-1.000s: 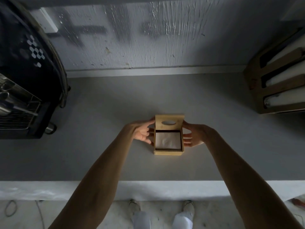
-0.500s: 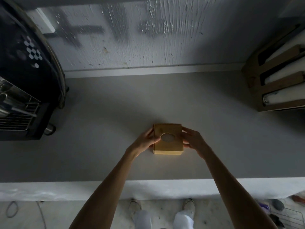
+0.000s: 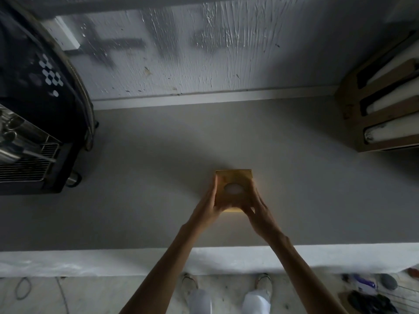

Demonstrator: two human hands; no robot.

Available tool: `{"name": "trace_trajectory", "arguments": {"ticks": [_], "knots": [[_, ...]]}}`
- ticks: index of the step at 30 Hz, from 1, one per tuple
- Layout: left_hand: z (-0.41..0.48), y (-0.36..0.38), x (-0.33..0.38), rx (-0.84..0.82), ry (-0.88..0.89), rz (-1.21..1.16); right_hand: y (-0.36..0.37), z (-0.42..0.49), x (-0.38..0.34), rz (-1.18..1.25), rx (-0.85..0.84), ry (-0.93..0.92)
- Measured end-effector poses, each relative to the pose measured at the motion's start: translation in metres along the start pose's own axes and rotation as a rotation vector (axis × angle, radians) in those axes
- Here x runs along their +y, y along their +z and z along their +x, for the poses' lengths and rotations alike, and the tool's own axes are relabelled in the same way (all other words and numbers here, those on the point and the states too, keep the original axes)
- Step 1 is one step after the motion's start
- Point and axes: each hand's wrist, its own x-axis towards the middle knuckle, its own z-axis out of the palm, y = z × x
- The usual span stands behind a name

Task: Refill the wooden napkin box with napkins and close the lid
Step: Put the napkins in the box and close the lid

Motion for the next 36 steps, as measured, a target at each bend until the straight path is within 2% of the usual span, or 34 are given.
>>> {"name": "trace_trajectory", "arguments": {"ticks": [3, 9, 17, 24, 29, 33, 36], "knots": [[-0.01, 0.006, 0.001, 0.063, -0.199, -0.341, 0.006, -0.009, 0.001, 0.223, 0.04, 0.134], [0.015, 0.005, 0.03, 0.132, -0.202, -0.426, -0.019, 0.015, -0.012, 0.139, 0.275, 0.058], [0.16, -0.002, 0.106, 0.146, -0.028, -0.345, -0.115, 0.135, 0.01, 0.247, 0.393, 0.141], [0.297, 0.008, 0.152, 0.175, -0.054, -0.227, -0.188, 0.237, 0.037, 0.226, 0.472, 0.153], [0.354, 0.019, 0.15, 0.226, -0.076, -0.207, -0.194, 0.295, 0.062, 0.253, 0.46, 0.208], [0.365, 0.027, 0.131, 0.304, -0.105, -0.261, -0.182, 0.312, 0.073, 0.271, 0.462, 0.228], [0.372, 0.032, 0.129, 0.363, -0.112, -0.27, -0.177, 0.319, 0.078, 0.401, 0.463, 0.205]]}}
